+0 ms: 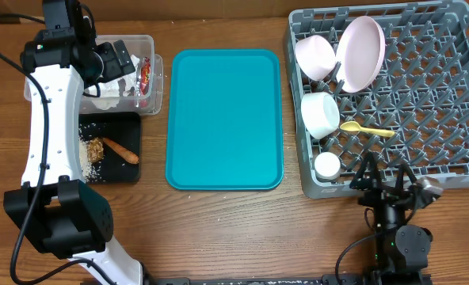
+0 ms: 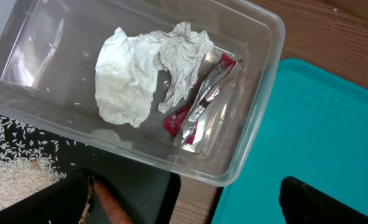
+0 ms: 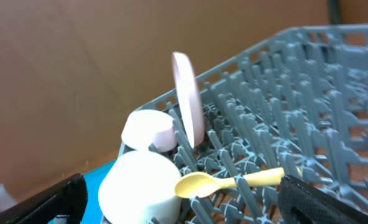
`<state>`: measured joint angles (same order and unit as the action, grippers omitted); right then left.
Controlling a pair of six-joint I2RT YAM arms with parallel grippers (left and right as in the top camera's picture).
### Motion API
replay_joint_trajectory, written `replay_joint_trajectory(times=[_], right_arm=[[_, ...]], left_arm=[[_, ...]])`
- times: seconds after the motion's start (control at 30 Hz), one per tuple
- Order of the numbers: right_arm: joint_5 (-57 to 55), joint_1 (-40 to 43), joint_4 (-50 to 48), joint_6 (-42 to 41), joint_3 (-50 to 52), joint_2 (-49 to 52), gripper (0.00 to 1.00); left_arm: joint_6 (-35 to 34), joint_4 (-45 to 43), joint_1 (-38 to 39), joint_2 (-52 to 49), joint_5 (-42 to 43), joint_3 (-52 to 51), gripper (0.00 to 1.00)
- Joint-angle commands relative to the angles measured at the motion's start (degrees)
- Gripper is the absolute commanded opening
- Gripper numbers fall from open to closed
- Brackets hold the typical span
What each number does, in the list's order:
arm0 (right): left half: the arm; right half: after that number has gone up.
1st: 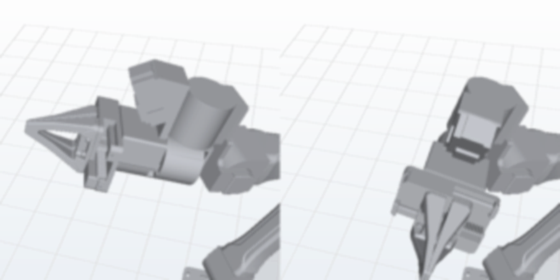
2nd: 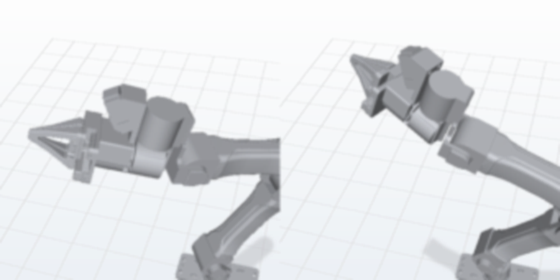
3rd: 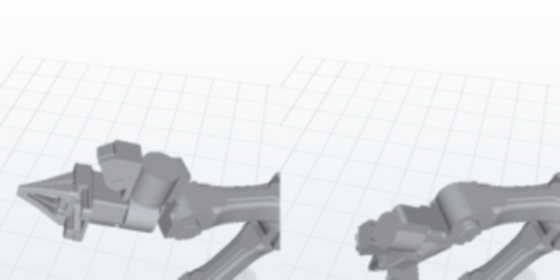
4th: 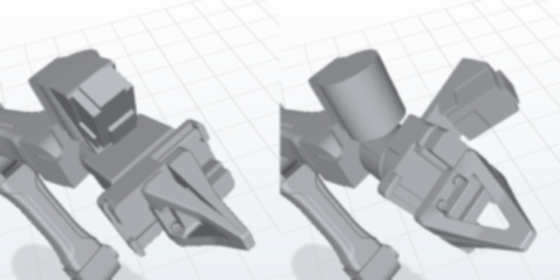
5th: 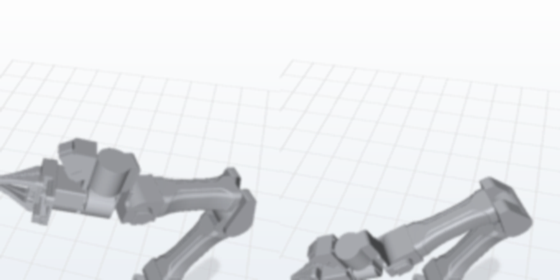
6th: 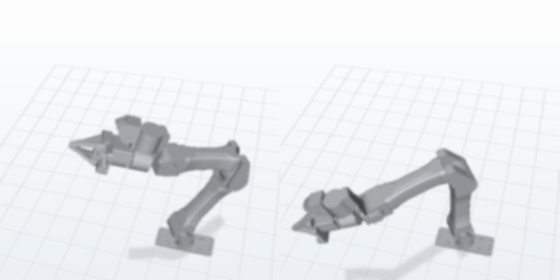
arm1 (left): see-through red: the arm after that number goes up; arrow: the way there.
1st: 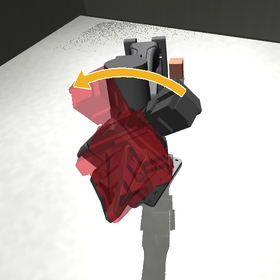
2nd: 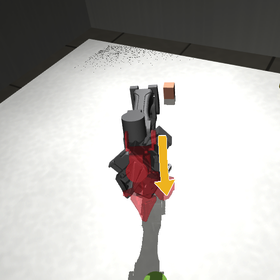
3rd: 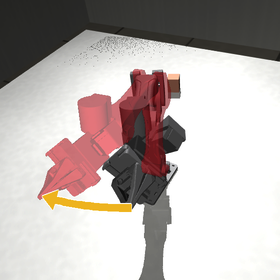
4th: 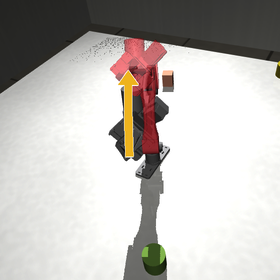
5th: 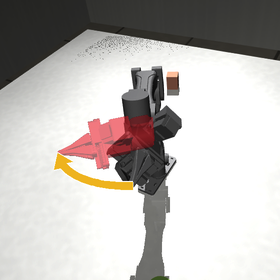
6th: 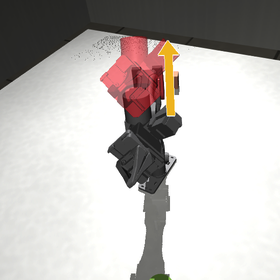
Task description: Sort waste into correct bins and load items into the dishwasher
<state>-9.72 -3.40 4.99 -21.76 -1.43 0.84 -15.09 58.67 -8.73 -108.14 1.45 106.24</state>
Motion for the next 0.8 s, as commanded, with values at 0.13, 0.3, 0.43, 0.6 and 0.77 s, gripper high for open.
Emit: replay_joint_trajectory(times=[0.13, 0.3, 0.43, 0.6, 0.77], right_arm=[[4.3, 0.2, -0.9, 7.2, 1.0, -0.7, 1.0], [4.3, 0.2, -0.9, 7.2, 1.0, -0.7, 1.0], [4.3, 0.2, -0.9, 7.2, 1.0, -0.7, 1.0], [4.3, 0.2, -0.9, 7.2, 1.0, -0.7, 1.0], [4.3, 0.2, -0.9, 7.2, 1.0, -0.7, 1.0]], left_arm=[[-0.8, -0.2, 0.2, -0.1, 0.0, 1.2, 1.0], [-0.8, -0.2, 0.2, -0.1, 0.0, 1.2, 1.0], [-0.8, -0.2, 0.2, -0.1, 0.0, 1.2, 1.0], [-0.8, -0.2, 0.2, -0.1, 0.0, 1.2, 1.0], [-0.8, -0.2, 0.2, -0.1, 0.0, 1.2, 1.0]])
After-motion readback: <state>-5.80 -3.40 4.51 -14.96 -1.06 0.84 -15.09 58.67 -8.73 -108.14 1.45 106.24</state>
